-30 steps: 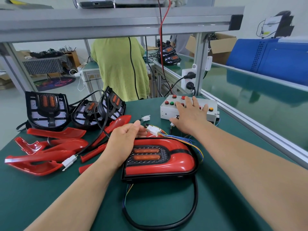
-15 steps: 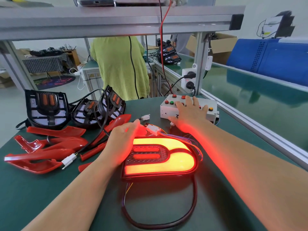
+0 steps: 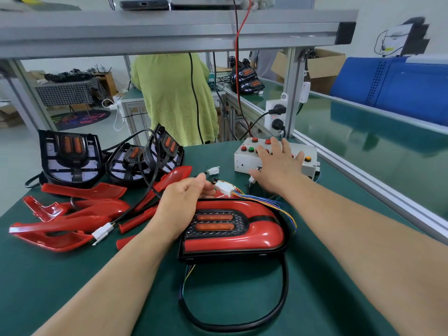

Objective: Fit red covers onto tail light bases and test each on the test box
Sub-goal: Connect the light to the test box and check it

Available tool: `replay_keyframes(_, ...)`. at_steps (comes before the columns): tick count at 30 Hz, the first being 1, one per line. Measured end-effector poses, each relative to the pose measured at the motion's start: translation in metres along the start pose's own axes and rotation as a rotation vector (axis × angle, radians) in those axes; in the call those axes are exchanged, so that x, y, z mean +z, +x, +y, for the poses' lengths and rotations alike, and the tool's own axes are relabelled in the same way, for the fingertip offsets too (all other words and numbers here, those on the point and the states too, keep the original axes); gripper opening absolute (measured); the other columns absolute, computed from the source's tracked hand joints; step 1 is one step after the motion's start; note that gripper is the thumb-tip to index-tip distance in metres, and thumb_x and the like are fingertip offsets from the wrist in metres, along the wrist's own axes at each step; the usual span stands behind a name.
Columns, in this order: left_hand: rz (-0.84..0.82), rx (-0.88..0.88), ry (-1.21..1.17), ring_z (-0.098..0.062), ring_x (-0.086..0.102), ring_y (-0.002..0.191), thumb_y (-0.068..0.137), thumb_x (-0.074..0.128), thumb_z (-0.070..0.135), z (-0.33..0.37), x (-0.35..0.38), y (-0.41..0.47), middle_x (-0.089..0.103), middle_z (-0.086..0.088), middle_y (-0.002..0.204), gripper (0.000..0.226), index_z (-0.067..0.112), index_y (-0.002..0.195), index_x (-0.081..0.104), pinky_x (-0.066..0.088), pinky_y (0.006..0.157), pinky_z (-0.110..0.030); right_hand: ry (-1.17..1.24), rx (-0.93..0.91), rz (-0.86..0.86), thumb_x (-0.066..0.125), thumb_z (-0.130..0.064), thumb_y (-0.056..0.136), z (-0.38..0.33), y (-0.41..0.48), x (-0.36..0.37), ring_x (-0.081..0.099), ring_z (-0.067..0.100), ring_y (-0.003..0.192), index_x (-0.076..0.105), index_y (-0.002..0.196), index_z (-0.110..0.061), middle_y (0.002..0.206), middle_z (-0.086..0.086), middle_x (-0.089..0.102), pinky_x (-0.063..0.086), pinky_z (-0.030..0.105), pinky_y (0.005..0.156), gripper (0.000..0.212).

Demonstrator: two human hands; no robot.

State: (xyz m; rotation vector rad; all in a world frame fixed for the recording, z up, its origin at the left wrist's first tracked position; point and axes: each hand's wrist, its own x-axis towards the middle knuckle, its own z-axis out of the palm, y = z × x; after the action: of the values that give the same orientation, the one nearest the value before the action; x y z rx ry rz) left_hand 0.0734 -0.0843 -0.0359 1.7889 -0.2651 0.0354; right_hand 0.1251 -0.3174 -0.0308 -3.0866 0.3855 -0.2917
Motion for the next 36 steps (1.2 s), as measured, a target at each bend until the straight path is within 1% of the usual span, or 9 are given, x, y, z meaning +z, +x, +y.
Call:
replay_keyframes(10, 0.0, -0.004, -0.007, -0.009, 0.073, 0.082, 0.104, 0.046, 0.034, -0.0003, -0.0009, -0.0003, 0.078, 0.002, 0.086, 0.038, 0.011, 0.091, 0.074, 0.052, 0.078, -0.018, -0.018, 0.002, -0.002, 0.044, -0.06, 0.094, -0.0011, 0.0018, 0.0026, -0.008, 0.031, 0.152, 0.019, 0.155, -0.035, 0.166, 0.003, -0.005, 0.006, 0.068, 0.113, 0.071)
replay_keyframes(14, 0.002, -0.013, -0.001, -0.009, 0.073, 0.083, 0.104, 0.045, 0.034, 0.0012, -0.0006, -0.0013, 0.078, 0.001, 0.087, 0.039, 0.01, 0.093, 0.074, 0.053, 0.082, -0.022, -0.021, 0.004, -0.012, 0.044, -0.06, 0.094, -0.0015, 0.0026, 0.0027, -0.009, 0.031, 0.152, 0.02, 0.155, -0.035, 0.166, 0.003, -0.005, 0.006, 0.068, 0.113, 0.069)
replay_keyframes(16, 0.003, -0.013, 0.022, -0.006, 0.072, 0.082, 0.104, 0.045, 0.035, 0.0019, -0.0016, -0.0014, 0.078, 0.003, 0.087, 0.04, 0.012, 0.093, 0.075, 0.052, 0.082, -0.018, -0.019, 0.004, -0.008, 0.044, -0.06, 0.094, -0.0022, 0.0023, 0.003, -0.01, 0.031, 0.152, 0.02, 0.155, -0.035, 0.166, 0.003, -0.005, 0.005, 0.069, 0.113, 0.069)
replay_keyframes(19, 0.01, 0.0, 0.131, 0.006, 0.067, 0.076, 0.103, 0.045, 0.039, 0.0033, -0.004, -0.0005, 0.076, 0.015, 0.084, 0.04, 0.019, 0.092, 0.078, 0.042, 0.063, -0.001, -0.01, -0.005, 0.012, 0.045, -0.059, 0.094, -0.0022, 0.0013, 0.0036, -0.009, 0.031, 0.152, 0.023, 0.154, -0.034, 0.166, 0.004, -0.002, 0.005, 0.07, 0.112, 0.068)
replay_keyframes(23, 0.01, 0.005, 0.15, 0.0, 0.067, 0.075, 0.103, 0.044, 0.041, 0.0042, -0.0055, -0.0022, 0.076, 0.013, 0.084, 0.042, 0.022, 0.088, 0.079, 0.041, 0.057, -0.002, -0.003, 0.007, 0.004, 0.045, -0.06, 0.094, -0.0033, 0.0004, 0.0033, -0.009, 0.03, 0.152, 0.023, 0.153, -0.035, 0.166, 0.005, 0.0, 0.005, 0.07, 0.113, 0.068)
replay_keyframes(27, 0.019, 0.0, 0.161, 0.001, 0.067, 0.078, 0.103, 0.044, 0.042, 0.0046, -0.0058, -0.0028, 0.076, 0.008, 0.088, 0.042, 0.021, 0.093, 0.079, 0.042, 0.059, -0.003, -0.002, 0.02, -0.012, 0.045, -0.06, 0.095, -0.0046, 0.0011, 0.001, -0.009, 0.03, 0.152, 0.022, 0.153, -0.035, 0.166, 0.007, 0.0, 0.005, 0.069, 0.113, 0.068)
replay_keyframes(31, 0.012, -0.011, 0.147, -0.001, 0.069, 0.083, 0.103, 0.044, 0.042, 0.0051, -0.0052, -0.0026, 0.076, 0.008, 0.092, 0.041, 0.021, 0.095, 0.078, 0.045, 0.07, -0.013, 0.006, 0.018, -0.019, 0.047, -0.059, 0.094, -0.0046, -0.0006, -0.0007, -0.009, 0.031, 0.152, 0.023, 0.153, -0.034, 0.166, 0.008, 0.0, 0.005, 0.069, 0.114, 0.069)
replay_keyframes(34, 0.013, -0.003, 0.152, -0.002, 0.069, 0.083, 0.103, 0.045, 0.043, 0.0044, -0.0054, -0.0022, 0.076, 0.008, 0.09, 0.041, 0.021, 0.094, 0.078, 0.045, 0.07, -0.011, 0.01, 0.015, -0.02, 0.047, -0.059, 0.094, -0.0046, -0.0022, -0.0022, -0.008, 0.031, 0.152, 0.023, 0.153, -0.034, 0.166, 0.008, 0.0, 0.005, 0.069, 0.114, 0.069)
replay_keyframes(36, 0.01, -0.001, 0.155, -0.001, 0.069, 0.085, 0.103, 0.044, 0.042, 0.0037, -0.0053, -0.0015, 0.076, 0.009, 0.091, 0.041, 0.021, 0.094, 0.078, 0.045, 0.074, -0.013, 0.003, 0.011, -0.018, 0.047, -0.059, 0.094, -0.0043, -0.003, -0.0025, -0.008, 0.031, 0.152, 0.021, 0.154, -0.034, 0.166, 0.008, 0.0, 0.005, 0.069, 0.114, 0.07)
